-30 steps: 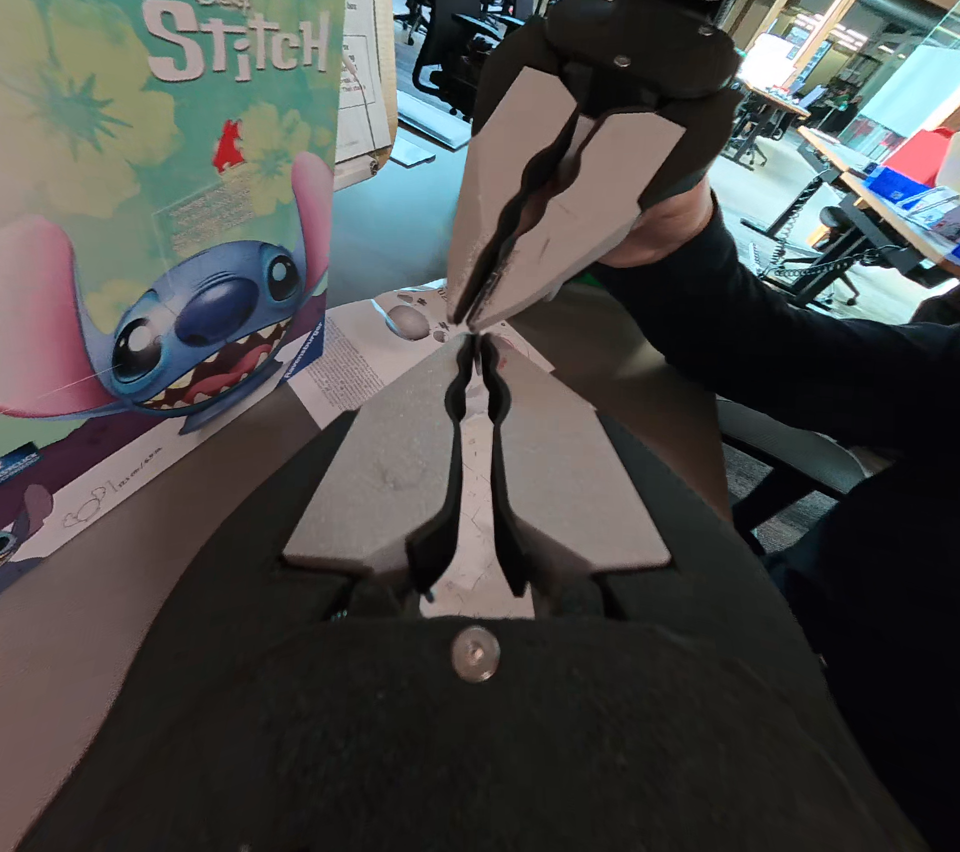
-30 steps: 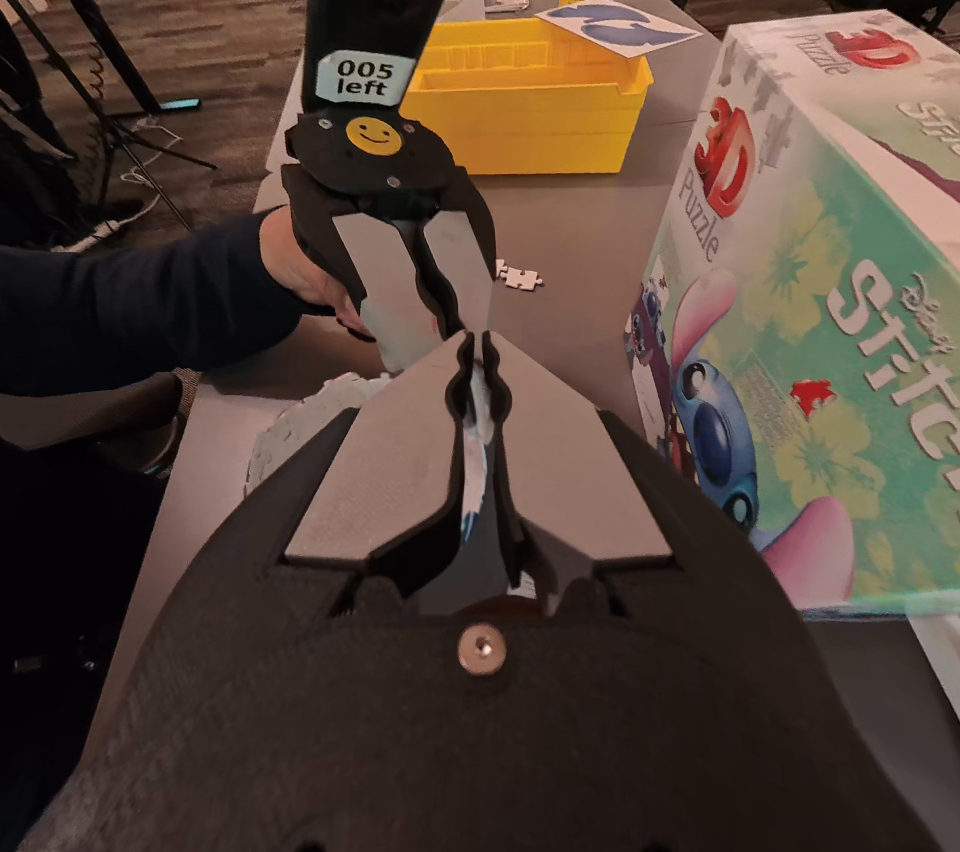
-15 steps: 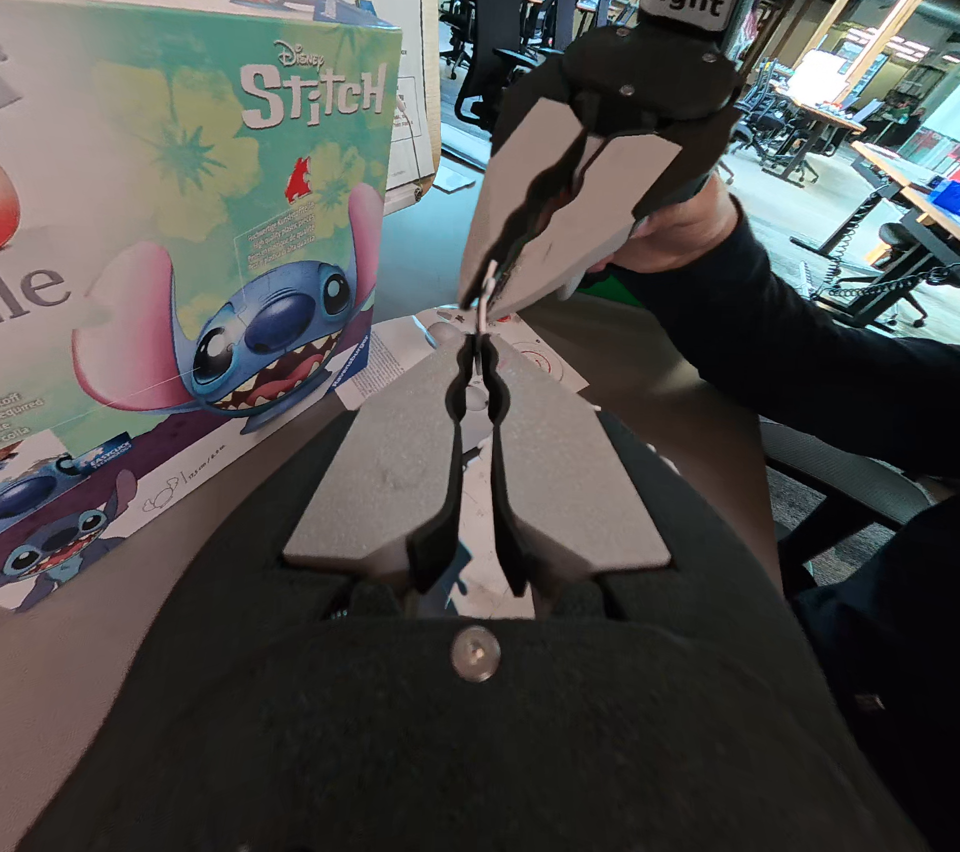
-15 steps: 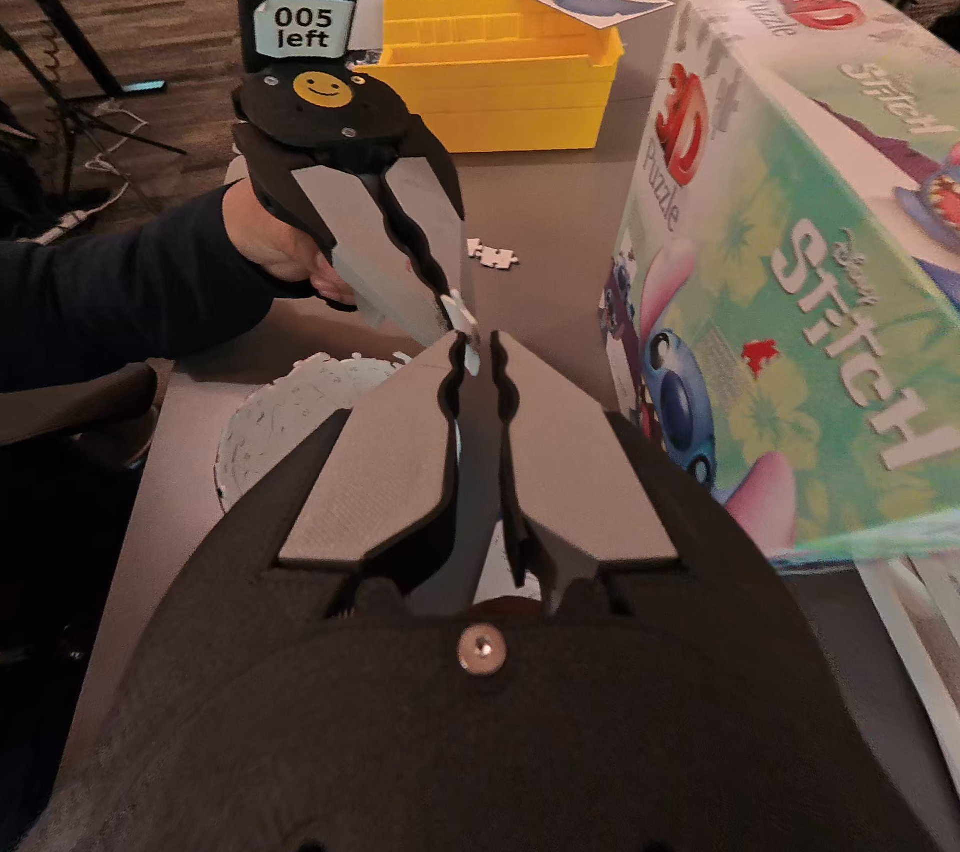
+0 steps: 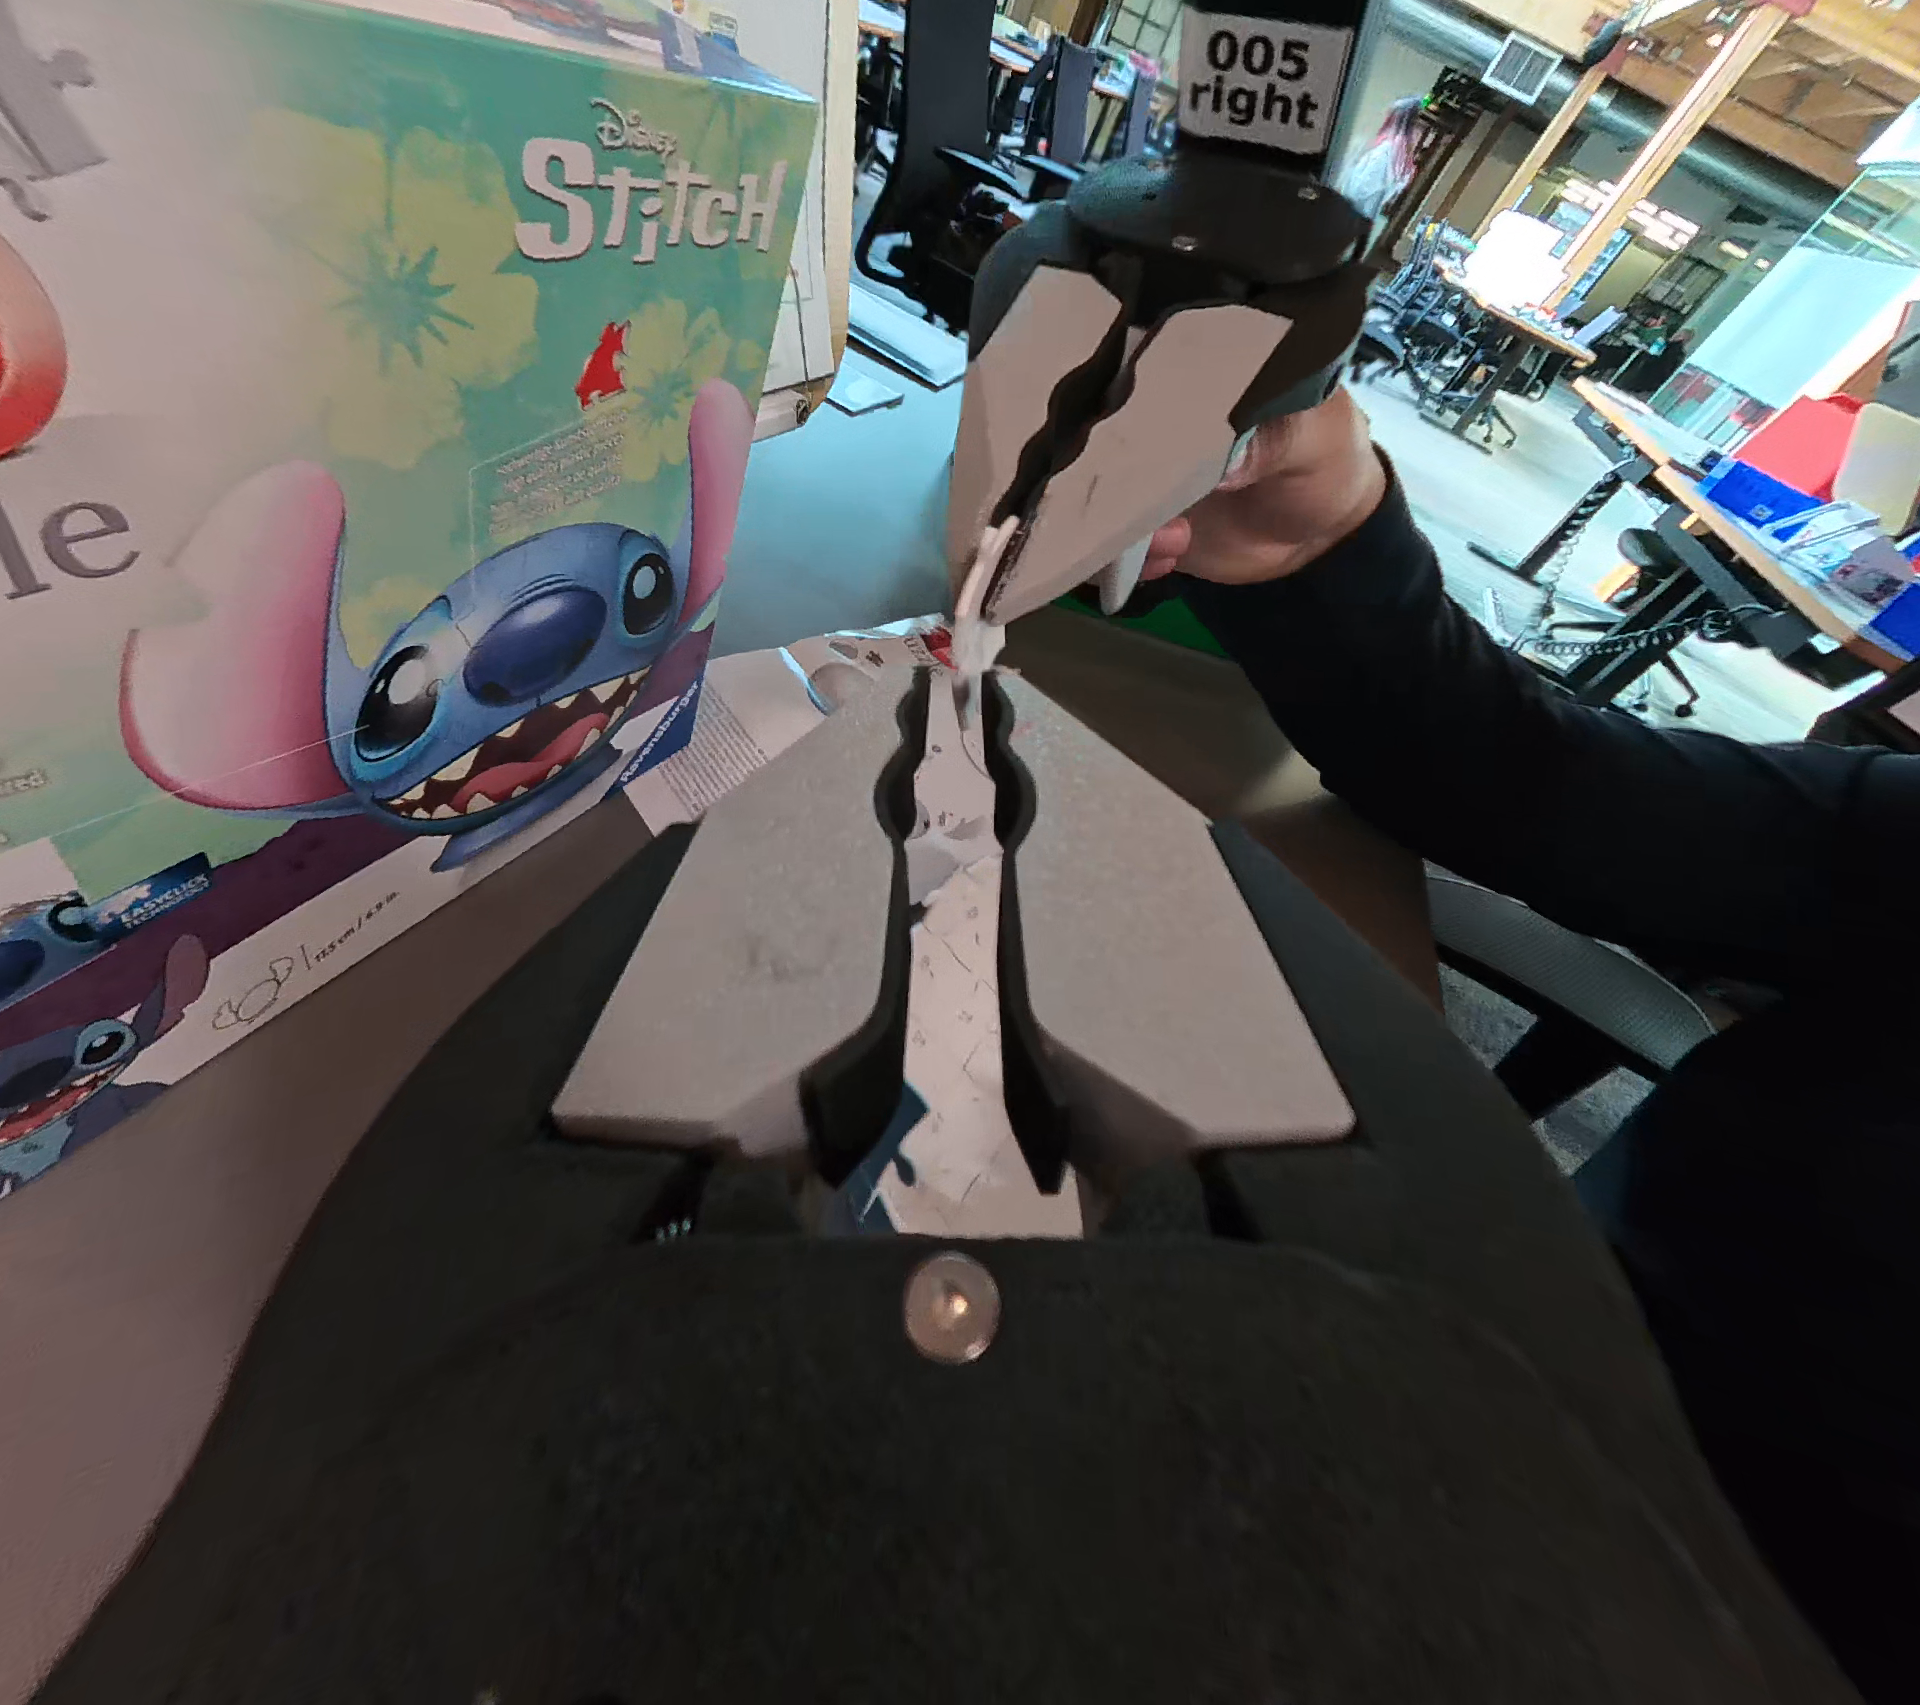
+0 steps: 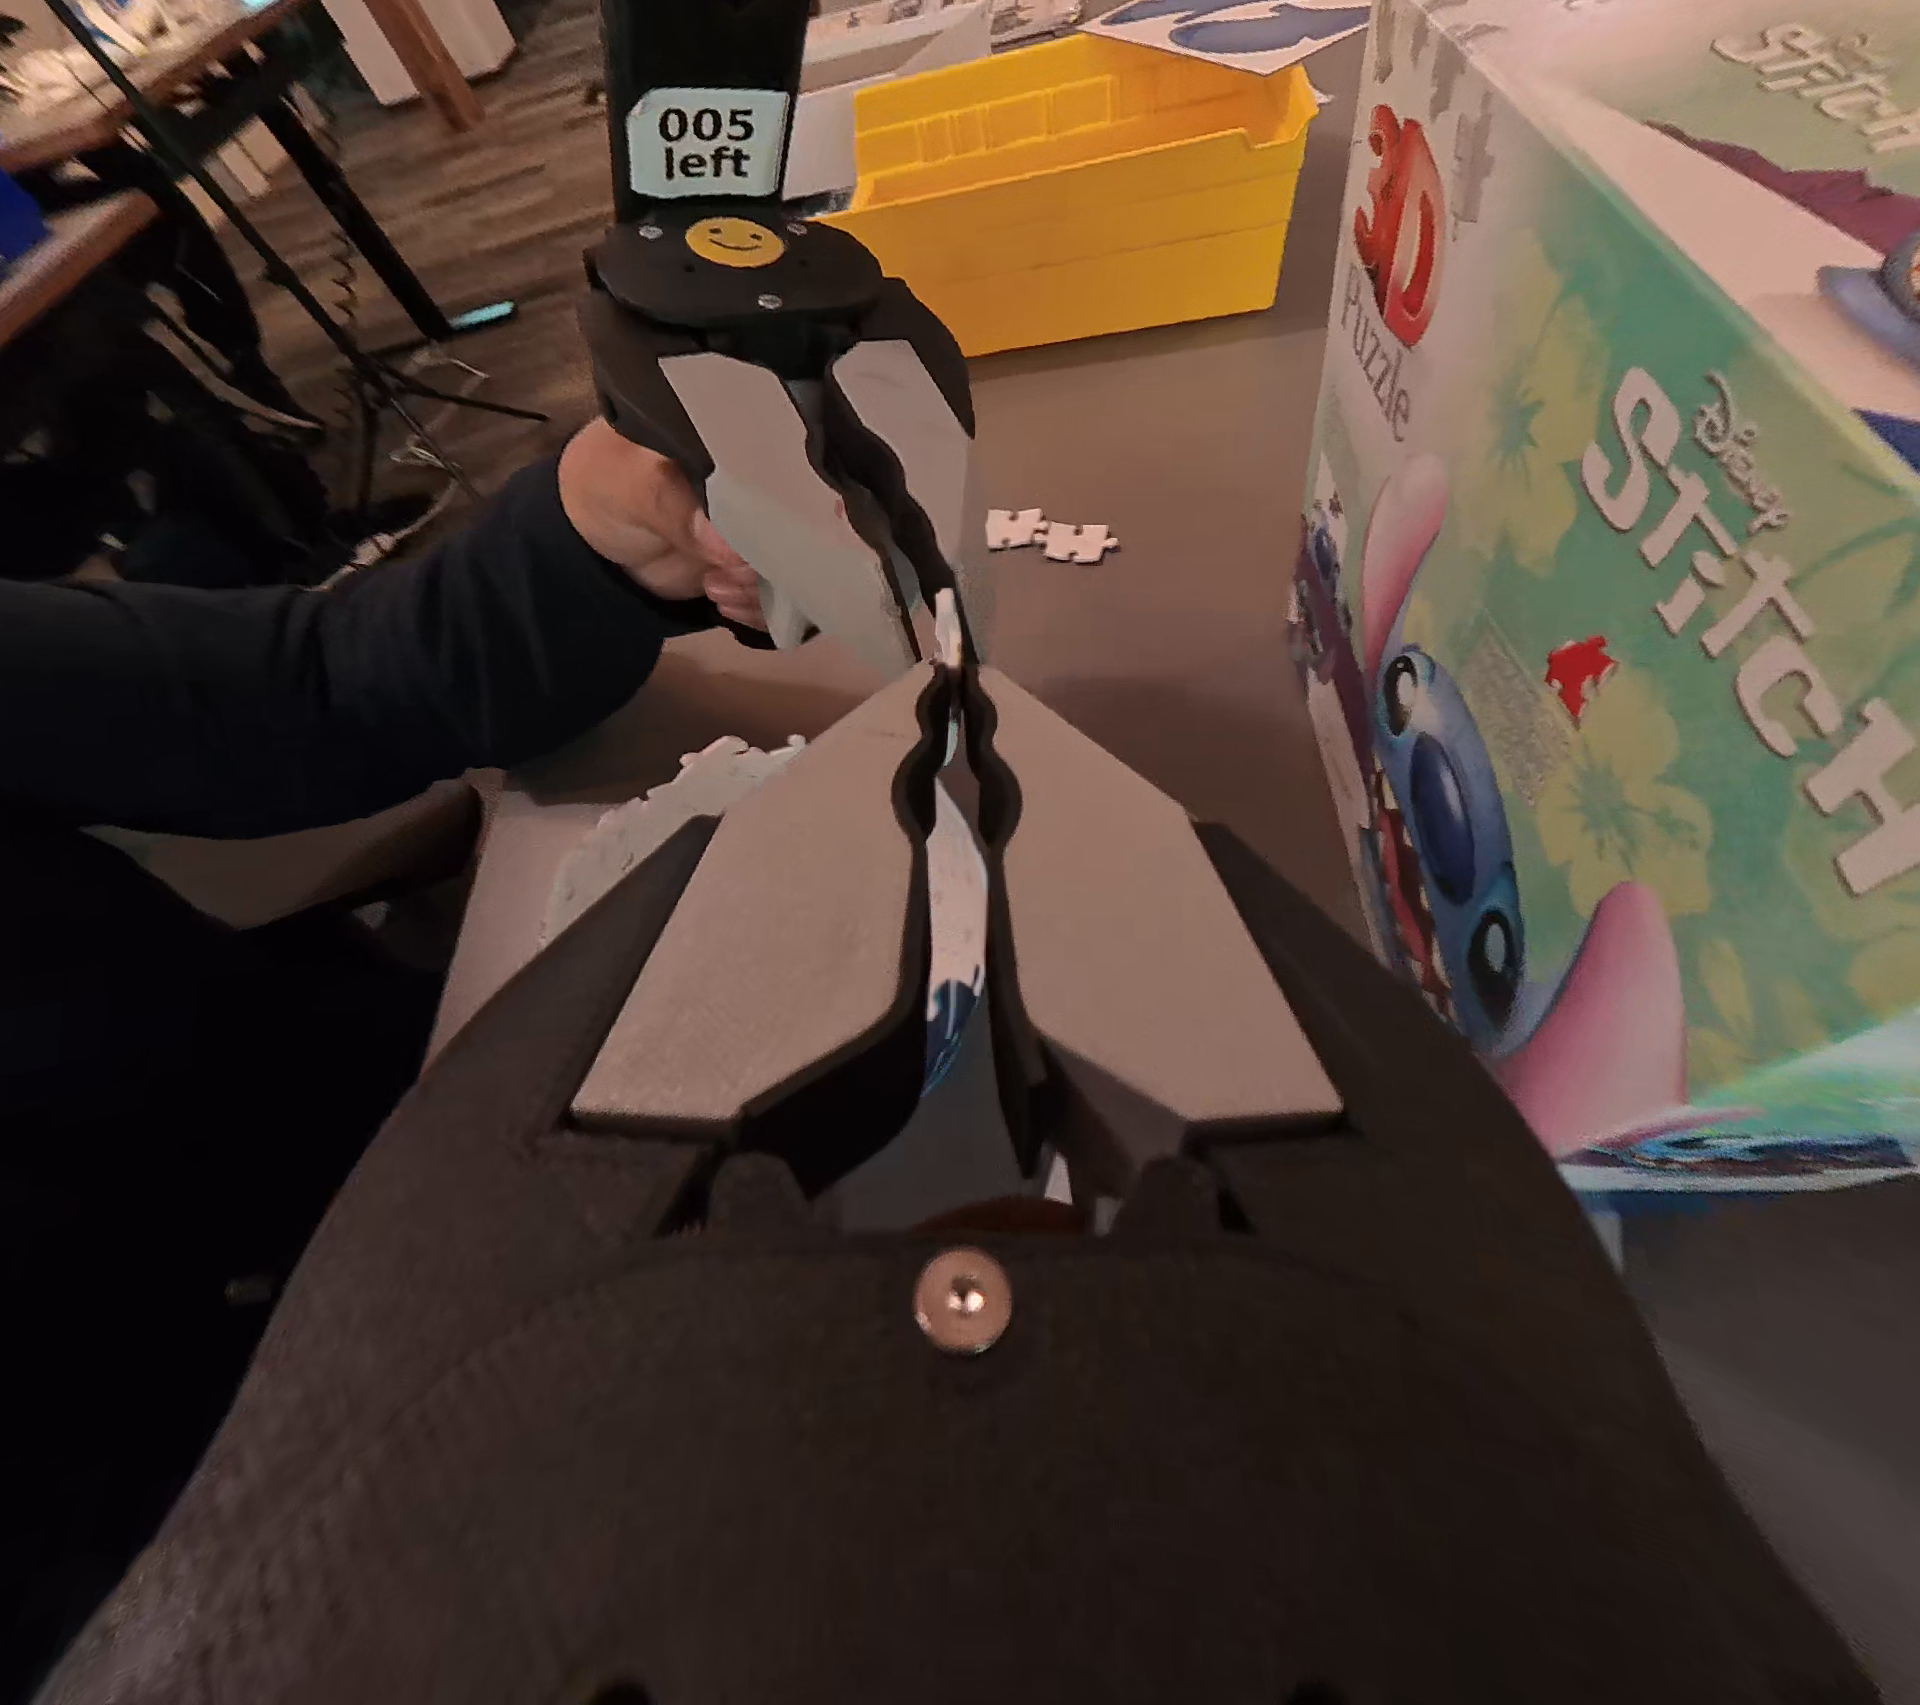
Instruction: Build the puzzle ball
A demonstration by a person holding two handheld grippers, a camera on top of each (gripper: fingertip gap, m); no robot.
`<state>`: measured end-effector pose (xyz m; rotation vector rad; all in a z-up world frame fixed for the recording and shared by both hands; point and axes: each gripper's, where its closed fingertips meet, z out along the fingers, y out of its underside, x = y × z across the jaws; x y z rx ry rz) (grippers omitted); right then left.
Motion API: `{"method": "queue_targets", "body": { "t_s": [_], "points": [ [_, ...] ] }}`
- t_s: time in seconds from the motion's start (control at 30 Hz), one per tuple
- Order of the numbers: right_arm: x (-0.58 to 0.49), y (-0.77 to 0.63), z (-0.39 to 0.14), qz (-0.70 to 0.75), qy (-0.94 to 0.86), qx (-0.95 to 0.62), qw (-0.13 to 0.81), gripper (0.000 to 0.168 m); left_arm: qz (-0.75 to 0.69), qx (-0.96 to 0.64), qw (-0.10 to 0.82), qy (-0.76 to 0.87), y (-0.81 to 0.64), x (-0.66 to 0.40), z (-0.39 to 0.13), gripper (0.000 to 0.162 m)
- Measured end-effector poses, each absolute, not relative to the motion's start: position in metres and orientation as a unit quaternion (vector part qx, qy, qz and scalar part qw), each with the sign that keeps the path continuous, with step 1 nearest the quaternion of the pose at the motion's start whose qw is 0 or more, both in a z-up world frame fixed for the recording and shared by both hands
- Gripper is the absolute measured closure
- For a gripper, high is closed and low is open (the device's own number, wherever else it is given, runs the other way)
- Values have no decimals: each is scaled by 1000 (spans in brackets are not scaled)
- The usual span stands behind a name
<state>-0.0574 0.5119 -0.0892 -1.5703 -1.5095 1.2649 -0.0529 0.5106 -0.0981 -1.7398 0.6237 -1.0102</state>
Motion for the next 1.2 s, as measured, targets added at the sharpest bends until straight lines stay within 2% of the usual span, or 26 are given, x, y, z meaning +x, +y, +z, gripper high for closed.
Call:
{"method": "queue_targets", "body": {
  "t_s": [0.3,0.43,0.67,0.87,1.07,1.2],
  "points": [
    [-57,514,-91,443,-585,-594,328,167,-354,-734,506,284,510,-58,-102,162],
    [-55,518,-88,415,-590,-596,351,156,-302,-756,525,248,524,-100,-102,162],
    [-52,519,-81,400,-595,-591,370,154,-292,-815,484,125,533,-205,-135,162],
    [-49,523,-80,394,-593,-593,376,153,-243,-871,426,21,542,-277,-192,162],
    [-48,523,-78,387,-595,-592,380,152,-243,-885,397,-23,547,-293,-215,140],
    [-43,524,-73,371,-598,-591,394,151,-233,-876,422,-30,549,-298,-205,138]
  ]
}}
